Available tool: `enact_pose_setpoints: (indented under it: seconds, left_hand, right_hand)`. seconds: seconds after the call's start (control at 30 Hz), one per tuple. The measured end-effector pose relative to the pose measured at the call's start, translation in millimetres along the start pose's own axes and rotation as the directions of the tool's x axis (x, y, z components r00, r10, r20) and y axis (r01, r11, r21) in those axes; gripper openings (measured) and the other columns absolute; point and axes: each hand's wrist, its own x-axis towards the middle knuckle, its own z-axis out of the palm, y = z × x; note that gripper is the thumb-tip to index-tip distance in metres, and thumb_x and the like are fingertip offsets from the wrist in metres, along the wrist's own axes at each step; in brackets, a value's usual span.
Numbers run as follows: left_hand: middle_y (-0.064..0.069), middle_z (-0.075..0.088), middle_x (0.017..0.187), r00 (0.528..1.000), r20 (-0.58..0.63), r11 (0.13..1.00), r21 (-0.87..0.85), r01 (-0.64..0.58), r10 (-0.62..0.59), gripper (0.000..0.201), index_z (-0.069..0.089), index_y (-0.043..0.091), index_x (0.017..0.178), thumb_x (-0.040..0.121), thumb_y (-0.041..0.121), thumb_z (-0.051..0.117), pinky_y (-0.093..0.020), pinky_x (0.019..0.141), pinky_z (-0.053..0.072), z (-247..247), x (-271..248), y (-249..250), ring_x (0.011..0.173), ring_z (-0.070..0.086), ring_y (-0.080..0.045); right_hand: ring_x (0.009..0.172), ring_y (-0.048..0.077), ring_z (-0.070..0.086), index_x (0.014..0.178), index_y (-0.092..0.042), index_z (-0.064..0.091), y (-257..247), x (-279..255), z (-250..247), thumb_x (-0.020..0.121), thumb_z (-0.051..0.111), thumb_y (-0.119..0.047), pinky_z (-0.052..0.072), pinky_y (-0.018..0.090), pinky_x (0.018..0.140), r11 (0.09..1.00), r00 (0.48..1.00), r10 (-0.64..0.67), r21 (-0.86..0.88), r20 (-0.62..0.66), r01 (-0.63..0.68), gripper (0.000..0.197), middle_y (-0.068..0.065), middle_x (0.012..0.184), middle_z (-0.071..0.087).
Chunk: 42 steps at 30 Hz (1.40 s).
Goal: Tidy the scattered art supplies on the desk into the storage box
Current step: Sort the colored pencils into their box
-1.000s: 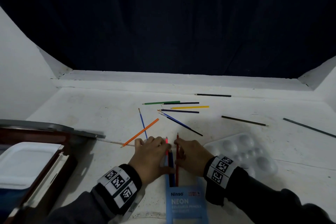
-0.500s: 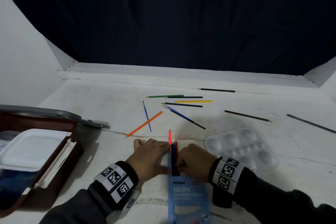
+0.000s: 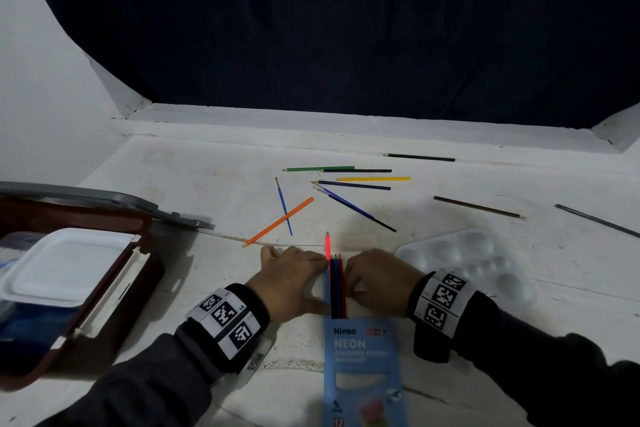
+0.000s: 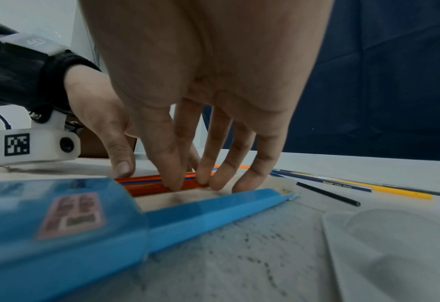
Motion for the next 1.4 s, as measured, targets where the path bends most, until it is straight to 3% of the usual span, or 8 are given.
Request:
enact_pose_setpoints:
  seconds: [0.17,0.3,0.43,0.67,1.03,1.17,1.27,1.4]
  left_hand:
    - [0.022,0.054,0.133,0.989,-0.134,0.992,-0.121,0.041,-0.057,0.054,0.054,0.041,0.132,0.085,0.066,0.058,-0.038,0.090,0.024,-16.5,6.9,-17.6,0.124,0.048,-0.005]
    - [0.016,0.059,0.101,0.908,-0.321,0.947,-0.257,0.191,-0.270,0.032,0.061,0.042,0.112,0.083,0.053,0.067,-0.035,0.090,0.039,-30.3,14.0,-46.6,0.102,0.061,-0.009]
    - [0.006,0.059,0.105,0.892,-0.201,0.913,-0.147,0.381,-0.405,0.034,0.053,0.034,0.113,0.084,0.049,0.061,-0.039,0.093,0.044,-35.8,24.1,-75.7,0.103,0.061,-0.020]
    - [0.009,0.065,0.097,0.911,-0.107,0.917,-0.065,0.393,-0.398,0.005,0.053,0.033,0.093,0.090,0.036,0.057,-0.036,0.089,0.045,-30.5,35.1,-94.2,0.096,0.061,-0.016]
    - [0.009,0.052,0.078,0.883,-0.354,0.941,-0.250,0.229,-0.309,0.016,0.057,0.028,0.083,0.093,0.039,0.051,-0.026,0.069,0.045,-20.9,10.4,-84.2,0.077,0.062,-0.017]
    - [0.007,0.058,0.078,0.818,-0.512,0.931,-0.357,0.076,-0.263,0.010,0.068,0.021,0.085,0.085,0.011,0.069,-0.027,0.065,0.048,-40.7,-5.8,-82.9,0.069,0.059,-0.011]
    - [0.012,0.063,0.078,0.746,-0.598,0.883,-0.469,-0.032,-0.291,0.017,0.066,0.025,0.087,0.085,0.010,0.073,-0.014,0.062,0.046,-60.7,-16.1,-71.9,0.074,0.063,-0.006]
    - [0.007,0.066,0.074,0.684,-0.620,0.704,-0.676,-0.217,-0.384,0.013,0.067,0.021,0.093,0.086,0.013,0.075,-0.021,0.068,0.052,-83.7,-23.1,-52.8,0.073,0.067,-0.010]
  right_hand:
    - [0.091,0.016,0.064,0.096,-0.017,0.077,9.4,9.7,-18.3,0.085,0.060,-0.015,0.051,0.031,0.085,1.000,0.991,0.005,0.003,-0.136,-0.005,0.020,0.000,0.099,0.071]
    - [0.094,0.020,0.063,0.098,-0.016,0.074,28.0,24.5,-43.7,0.085,0.060,-0.015,0.050,0.034,0.086,0.998,0.964,0.070,0.008,-0.256,-0.070,0.019,0.001,0.101,0.070]
    - [0.098,0.025,0.061,0.098,-0.017,0.072,56.1,48.5,-62.6,0.087,0.056,-0.017,0.050,0.036,0.083,0.980,0.952,0.160,-0.076,-0.259,-0.186,0.019,0.004,0.104,0.066]
    - [0.120,0.028,0.051,0.129,-0.018,0.057,95.2,100.3,-73.9,0.095,0.047,-0.022,0.044,0.038,0.099,0.946,0.951,0.253,-0.161,-0.177,-0.282,0.035,0.008,0.130,0.053]
    - [0.109,0.022,0.055,0.114,-0.016,0.058,111.5,124.7,-75.9,0.099,0.046,-0.029,0.042,0.028,0.084,0.870,0.963,0.241,-0.413,-0.121,-0.269,0.023,0.004,0.122,0.057]
    - [0.103,0.023,0.056,0.093,-0.020,0.047,105.3,118.9,-72.5,0.099,0.043,-0.021,0.039,0.027,0.075,0.871,0.964,0.229,-0.414,-0.136,-0.266,0.007,0.006,0.115,0.059]
    - [0.114,0.028,0.054,0.111,-0.016,0.053,99.4,110.7,-70.7,0.097,0.041,-0.014,0.043,0.030,0.087,0.881,0.962,0.256,-0.386,-0.097,-0.273,0.018,0.011,0.127,0.054]
    - [0.120,0.031,0.049,0.120,-0.004,0.052,89.5,94.6,-64.7,0.096,0.042,-0.012,0.041,0.033,0.095,0.886,0.947,0.310,-0.335,-0.086,-0.320,0.027,0.017,0.133,0.047]
